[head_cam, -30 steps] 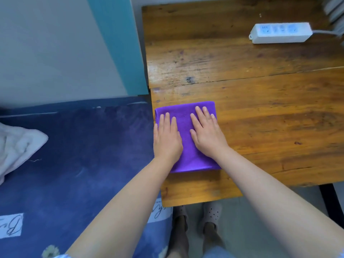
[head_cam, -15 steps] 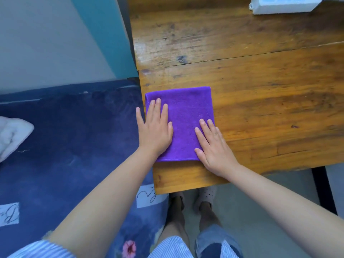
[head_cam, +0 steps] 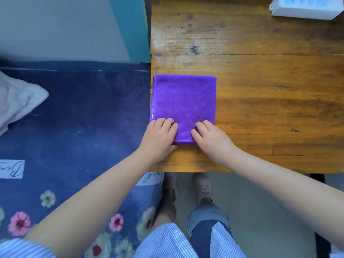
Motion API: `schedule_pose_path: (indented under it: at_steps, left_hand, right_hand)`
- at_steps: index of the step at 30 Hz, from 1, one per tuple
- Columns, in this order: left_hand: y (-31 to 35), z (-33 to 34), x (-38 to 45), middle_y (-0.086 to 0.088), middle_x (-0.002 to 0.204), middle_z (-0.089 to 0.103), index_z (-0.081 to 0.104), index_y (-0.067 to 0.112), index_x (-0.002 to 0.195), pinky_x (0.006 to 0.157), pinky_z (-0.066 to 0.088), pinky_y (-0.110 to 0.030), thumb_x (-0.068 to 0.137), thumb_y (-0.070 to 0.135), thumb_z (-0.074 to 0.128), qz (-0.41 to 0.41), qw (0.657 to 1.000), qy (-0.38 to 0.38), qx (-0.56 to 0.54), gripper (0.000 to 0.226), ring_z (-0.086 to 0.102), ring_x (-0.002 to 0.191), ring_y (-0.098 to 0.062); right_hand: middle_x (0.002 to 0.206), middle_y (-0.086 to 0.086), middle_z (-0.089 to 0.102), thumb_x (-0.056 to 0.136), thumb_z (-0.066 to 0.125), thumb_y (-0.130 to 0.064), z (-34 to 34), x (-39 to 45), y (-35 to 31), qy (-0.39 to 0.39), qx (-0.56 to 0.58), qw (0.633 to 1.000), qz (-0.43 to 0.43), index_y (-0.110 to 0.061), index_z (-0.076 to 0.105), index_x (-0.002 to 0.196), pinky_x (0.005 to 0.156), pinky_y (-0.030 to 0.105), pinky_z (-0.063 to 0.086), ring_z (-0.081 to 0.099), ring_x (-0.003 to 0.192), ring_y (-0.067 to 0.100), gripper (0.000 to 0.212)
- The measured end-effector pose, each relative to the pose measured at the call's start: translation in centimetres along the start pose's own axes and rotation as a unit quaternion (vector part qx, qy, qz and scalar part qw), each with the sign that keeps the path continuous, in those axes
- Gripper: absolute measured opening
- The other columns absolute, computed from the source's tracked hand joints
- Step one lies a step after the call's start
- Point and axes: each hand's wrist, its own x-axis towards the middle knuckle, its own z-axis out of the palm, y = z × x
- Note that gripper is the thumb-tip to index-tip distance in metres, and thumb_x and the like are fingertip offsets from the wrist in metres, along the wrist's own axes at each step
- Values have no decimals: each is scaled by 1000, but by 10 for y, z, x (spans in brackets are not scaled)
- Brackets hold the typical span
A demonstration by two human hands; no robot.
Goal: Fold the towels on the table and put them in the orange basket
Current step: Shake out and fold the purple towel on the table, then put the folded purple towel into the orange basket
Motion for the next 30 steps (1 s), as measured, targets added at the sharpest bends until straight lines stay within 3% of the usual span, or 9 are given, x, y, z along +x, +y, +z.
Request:
schedule_pose_path:
  at_steps: [2,5,9,13,15,20,23,25,30]
  left_hand:
    - [3,0,-1,-11,87,70,70,3,86,60,55,-27,33,38,90,-19,1000,-1,-15,67,67,70,-26]
    - [10,6,-8,-16,99,69,68,-1,98,72,54,-36,40,27,90,-59,997,17,-46,68,67,83,-31]
    - [38,12,-23,-9,133,51,50,9,128,105,29,-43,72,21,71,-212,973,11,-95,61,48,122,-23]
    - [64,12,-44,-7,72,68,70,5,78,75,52,-50,31,-3,83,-286,946,131,-77,49,67,66,-23]
    - [77,9,-62,-7,65,66,70,4,72,76,50,-54,31,-4,82,-321,928,180,-63,44,66,60,-23]
    - [89,-8,-117,-12,65,67,69,-1,76,70,34,-30,57,5,60,-344,902,244,-94,22,66,58,-28]
    - [92,-26,-167,-15,69,69,69,-4,80,65,44,-31,57,2,65,-388,880,249,-115,24,67,62,-30]
    - [97,-35,-211,-18,78,70,68,-6,88,67,52,-35,67,0,64,-445,848,252,-141,22,66,73,-34]
    - [114,-36,-315,-17,105,66,61,-1,111,84,34,-29,85,7,59,-573,735,294,-212,27,56,100,-32]
  right_hand:
    - [70,8,65,56,54,-2,0,2,-1,1,-44,999,-9,-8,65,70,43,25,50,61,60,23,19]
    - [64,12,63,48,66,7,-4,0,9,17,19,1000,5,-3,63,64,36,23,44,62,57,28,19]
    - [84,27,64,63,61,12,-11,-13,27,8,185,983,0,12,62,85,54,42,53,63,79,40,22]
    - [88,24,67,69,58,8,-23,-25,30,16,265,963,-36,9,64,93,68,39,51,64,81,37,24]
    - [89,21,67,71,58,6,-33,-30,30,22,282,958,-57,6,64,96,70,33,47,63,81,33,25]
    - [90,23,63,71,57,11,-59,-27,14,46,310,947,-72,8,62,98,69,18,29,59,83,33,27]
    - [94,26,59,74,56,13,-74,-17,-25,58,329,938,-96,11,59,101,71,15,29,55,88,35,28]
    - [98,25,57,77,56,10,-82,-12,-66,53,348,927,-131,9,58,103,79,25,38,53,93,35,26]
    - [102,23,59,81,57,5,-98,-13,-170,20,361,908,-210,5,59,107,85,40,45,54,96,35,26]
